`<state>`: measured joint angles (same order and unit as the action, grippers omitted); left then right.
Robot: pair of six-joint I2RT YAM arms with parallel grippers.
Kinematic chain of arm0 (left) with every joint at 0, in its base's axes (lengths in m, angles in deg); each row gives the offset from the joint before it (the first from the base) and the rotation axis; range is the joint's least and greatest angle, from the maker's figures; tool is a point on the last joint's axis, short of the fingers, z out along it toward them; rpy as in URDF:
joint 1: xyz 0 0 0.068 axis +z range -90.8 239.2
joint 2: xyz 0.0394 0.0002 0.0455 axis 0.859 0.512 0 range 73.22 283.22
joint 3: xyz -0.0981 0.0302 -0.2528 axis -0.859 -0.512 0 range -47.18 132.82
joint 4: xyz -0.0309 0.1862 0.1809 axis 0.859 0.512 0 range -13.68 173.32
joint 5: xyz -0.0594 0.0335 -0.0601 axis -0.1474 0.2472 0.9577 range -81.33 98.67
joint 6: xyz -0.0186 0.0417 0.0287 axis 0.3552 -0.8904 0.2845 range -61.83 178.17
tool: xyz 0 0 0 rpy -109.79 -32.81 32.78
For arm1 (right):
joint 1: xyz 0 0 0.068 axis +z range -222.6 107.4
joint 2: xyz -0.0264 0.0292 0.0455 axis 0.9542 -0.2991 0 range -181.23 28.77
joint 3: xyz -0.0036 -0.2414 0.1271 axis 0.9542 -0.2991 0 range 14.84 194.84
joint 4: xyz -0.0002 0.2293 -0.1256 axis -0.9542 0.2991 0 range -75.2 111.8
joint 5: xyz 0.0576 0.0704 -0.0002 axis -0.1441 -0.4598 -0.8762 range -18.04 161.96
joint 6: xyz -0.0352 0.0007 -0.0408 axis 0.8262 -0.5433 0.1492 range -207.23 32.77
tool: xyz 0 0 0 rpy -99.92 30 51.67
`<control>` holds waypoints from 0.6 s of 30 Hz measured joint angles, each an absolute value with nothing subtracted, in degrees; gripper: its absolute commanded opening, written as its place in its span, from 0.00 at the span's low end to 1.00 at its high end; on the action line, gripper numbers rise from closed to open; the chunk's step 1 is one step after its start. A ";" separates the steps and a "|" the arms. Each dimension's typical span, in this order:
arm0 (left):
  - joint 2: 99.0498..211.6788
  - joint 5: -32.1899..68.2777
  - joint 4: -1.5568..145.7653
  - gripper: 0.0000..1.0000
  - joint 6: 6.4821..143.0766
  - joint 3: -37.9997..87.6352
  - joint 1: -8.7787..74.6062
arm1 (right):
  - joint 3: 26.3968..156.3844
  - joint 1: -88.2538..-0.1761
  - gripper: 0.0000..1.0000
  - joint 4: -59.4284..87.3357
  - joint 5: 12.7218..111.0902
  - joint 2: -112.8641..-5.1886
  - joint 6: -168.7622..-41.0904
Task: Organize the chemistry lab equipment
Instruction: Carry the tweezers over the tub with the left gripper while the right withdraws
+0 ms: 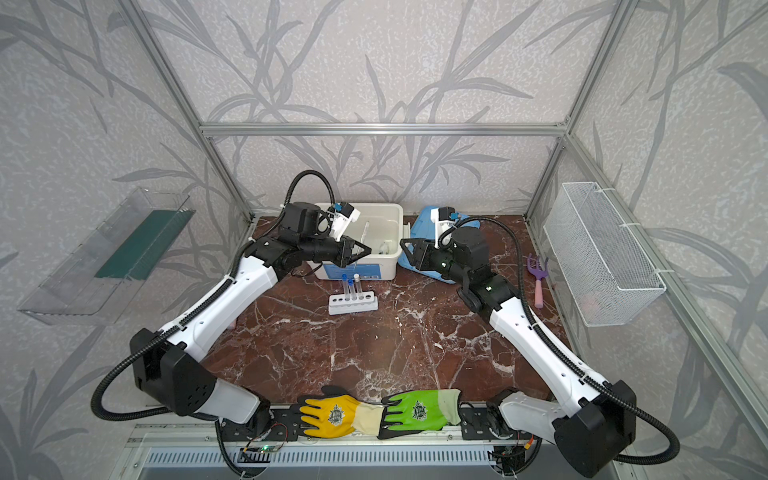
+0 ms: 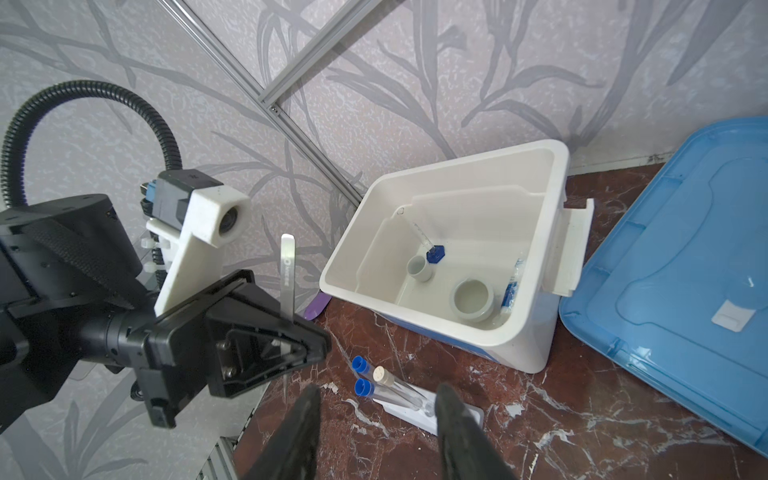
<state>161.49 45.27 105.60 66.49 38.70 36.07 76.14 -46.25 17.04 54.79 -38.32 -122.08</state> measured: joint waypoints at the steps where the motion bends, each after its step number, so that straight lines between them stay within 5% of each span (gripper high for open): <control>1: 163.04 42.87 107.26 0.00 65.66 41.28 36.57 | 75.70 -46.88 0.46 17.07 54.83 -37.75 -122.08; 8: 178.01 28.20 116.73 0.00 63.10 59.05 39.46 | 72.70 -49.77 0.46 17.63 54.20 -37.29 -122.56; 18: 195.98 22.13 124.55 0.00 65.24 75.69 41.51 | 70.50 -52.76 0.46 17.33 51.56 -37.59 -124.59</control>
<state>195.98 22.13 124.55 65.24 75.69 41.51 70.50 -52.76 17.33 51.56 -37.59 -124.59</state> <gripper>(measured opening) 0.050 0.459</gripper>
